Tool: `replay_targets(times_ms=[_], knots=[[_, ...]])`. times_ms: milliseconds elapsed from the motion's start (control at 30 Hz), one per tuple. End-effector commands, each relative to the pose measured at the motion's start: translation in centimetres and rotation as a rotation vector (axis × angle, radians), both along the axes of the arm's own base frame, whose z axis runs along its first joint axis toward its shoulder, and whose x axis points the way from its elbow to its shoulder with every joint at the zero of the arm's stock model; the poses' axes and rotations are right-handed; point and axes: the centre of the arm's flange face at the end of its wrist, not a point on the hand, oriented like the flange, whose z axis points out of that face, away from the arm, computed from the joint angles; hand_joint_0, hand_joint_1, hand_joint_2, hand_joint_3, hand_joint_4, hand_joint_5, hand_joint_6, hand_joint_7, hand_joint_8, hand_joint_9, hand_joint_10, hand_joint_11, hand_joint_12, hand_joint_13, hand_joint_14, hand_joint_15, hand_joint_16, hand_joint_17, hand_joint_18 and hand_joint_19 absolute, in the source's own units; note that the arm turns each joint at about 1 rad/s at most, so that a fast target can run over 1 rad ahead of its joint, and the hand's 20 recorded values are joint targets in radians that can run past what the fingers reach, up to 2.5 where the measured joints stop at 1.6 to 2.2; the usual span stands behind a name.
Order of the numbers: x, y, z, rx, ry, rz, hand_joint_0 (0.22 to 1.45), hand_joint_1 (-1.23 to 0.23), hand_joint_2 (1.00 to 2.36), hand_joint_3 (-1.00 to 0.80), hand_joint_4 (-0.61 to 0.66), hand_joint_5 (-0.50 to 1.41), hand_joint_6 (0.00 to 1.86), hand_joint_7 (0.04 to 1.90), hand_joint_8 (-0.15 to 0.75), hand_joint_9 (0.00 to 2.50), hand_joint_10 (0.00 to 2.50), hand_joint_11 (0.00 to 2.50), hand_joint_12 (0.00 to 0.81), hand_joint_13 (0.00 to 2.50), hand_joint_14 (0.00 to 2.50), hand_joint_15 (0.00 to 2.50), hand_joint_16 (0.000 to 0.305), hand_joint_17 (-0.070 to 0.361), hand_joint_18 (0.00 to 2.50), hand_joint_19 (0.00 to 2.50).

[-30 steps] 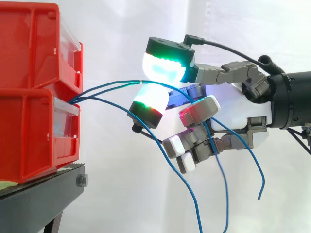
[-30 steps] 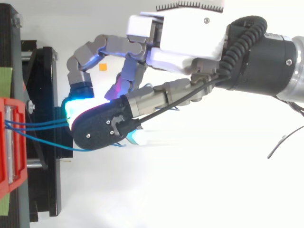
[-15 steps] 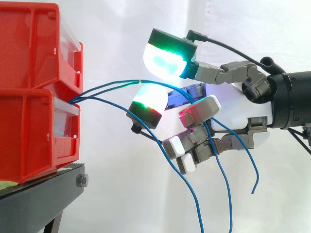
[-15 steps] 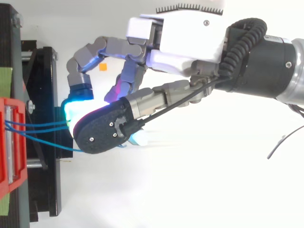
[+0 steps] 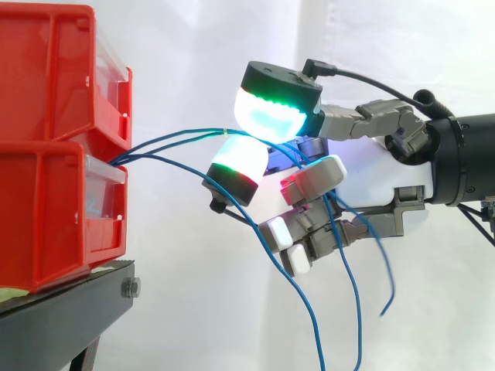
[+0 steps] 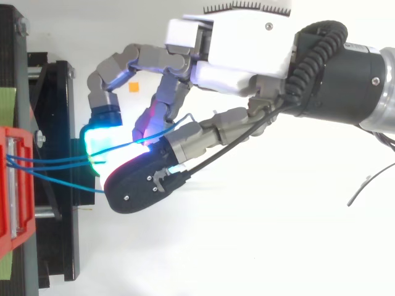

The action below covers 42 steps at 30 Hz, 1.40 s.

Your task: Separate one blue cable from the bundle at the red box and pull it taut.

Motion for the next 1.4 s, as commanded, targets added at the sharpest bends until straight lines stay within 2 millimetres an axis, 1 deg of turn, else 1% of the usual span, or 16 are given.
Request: replay_targets(times_ms=[0,100,133,267,400,533,633,767,833,933,1000,1067,1133,1233,1300,1367], knots=[[-0.03,-0.14,-0.04,0.003,0.001,0.0,0.73,-0.92,1.01,-0.44,0.05,-0.19,0.88,1.16,0.357,1.29,0.03,1.21,0.383,0.94,0.02,0.66,0.046,0.104,0.84,0.73],[-0.06,-0.25,-0.05,0.003,0.002,-0.001,0.75,-0.91,1.0,-0.5,0.08,-0.19,0.88,1.13,0.35,1.28,0.03,1.21,0.383,0.93,0.02,0.65,0.046,0.103,0.83,0.72],[-0.05,-0.25,0.01,0.003,0.002,-0.001,0.72,-0.9,1.0,-0.5,0.08,-0.19,0.88,1.12,0.352,1.28,0.03,1.2,0.383,0.92,0.02,0.65,0.045,0.102,0.83,0.72],[-0.13,-0.39,-0.05,0.012,0.007,-0.005,0.6,-0.8,1.0,-0.5,0.09,-0.18,0.88,1.11,0.364,1.34,0.03,1.24,0.387,0.95,0.02,0.65,0.044,0.1,0.84,0.73],[-0.13,-0.41,-0.05,0.011,0.007,-0.006,0.57,-0.72,1.0,-0.5,0.1,-0.18,0.88,1.1,0.365,1.36,0.03,1.24,0.393,0.97,0.02,0.66,0.045,0.102,0.86,0.74],[-0.1,-0.29,-0.16,0.011,0.009,-0.005,0.55,-0.69,1.0,-0.5,0.1,-0.18,0.88,1.1,0.368,1.37,0.03,1.23,0.399,0.98,0.02,0.66,0.046,0.104,0.89,0.75],[-0.12,-0.29,-0.05,0.011,0.007,-0.005,0.56,-0.69,1.0,-0.5,0.1,-0.18,0.87,1.1,0.372,1.37,0.03,1.22,0.398,0.98,0.02,0.66,0.046,0.103,0.88,0.75],[-0.12,-0.29,-0.05,0.011,0.007,-0.005,0.64,-0.69,1.0,-0.5,0.09,-0.17,0.87,1.14,0.361,1.37,0.03,1.23,0.39,0.98,0.02,0.65,0.044,0.099,0.87,0.76],[-0.08,-0.17,-0.16,0.011,0.009,-0.003,0.64,-0.69,1.0,-0.47,0.07,-0.17,0.87,1.15,0.363,1.37,0.03,1.24,0.389,0.98,0.02,0.66,0.044,0.099,0.87,0.76],[-0.1,-0.17,-0.05,0.011,0.007,-0.003,0.65,-0.72,1.01,-0.39,0.07,-0.17,0.88,1.16,0.361,1.37,0.03,1.25,0.393,0.98,0.02,0.66,0.044,0.1,0.87,0.76],[-0.1,-0.17,-0.05,0.011,0.007,-0.003,0.68,-0.78,1.01,-0.37,0.04,-0.18,0.88,1.16,0.358,1.34,0.03,1.24,0.393,0.96,0.02,0.66,0.045,0.1,0.86,0.76],[-0.1,-0.17,-0.05,0.011,0.007,-0.003,0.71,-0.86,1.01,-0.38,0.02,-0.19,0.89,1.15,0.354,1.29,0.03,1.24,0.39,0.94,0.02,0.66,0.045,0.1,0.84,0.74],[-0.1,-0.17,-0.05,0.011,0.007,-0.003,0.73,-0.89,1.01,-0.41,0.03,-0.19,0.89,1.17,0.353,1.28,0.03,1.25,0.386,0.93,0.02,0.65,0.044,0.1,0.84,0.73],[-0.1,-0.17,-0.05,0.011,0.007,-0.003,0.76,-0.9,1.0,-0.48,0.05,-0.19,0.89,1.13,0.353,1.26,0.03,1.25,0.382,0.92,0.02,0.65,0.044,0.099,0.84,0.74],[-0.07,-0.05,-0.16,0.011,0.009,-0.002,0.74,-0.89,1.0,-0.5,0.07,-0.19,0.89,1.12,0.349,1.26,0.03,1.24,0.382,0.92,0.02,0.64,0.044,0.099,0.84,0.73],[-0.09,-0.05,-0.05,0.011,0.007,-0.002,0.68,-0.84,1.0,-0.5,0.08,-0.19,0.89,1.12,0.347,1.28,0.03,1.25,0.381,0.92,0.02,0.64,0.044,0.099,0.85,0.74]])
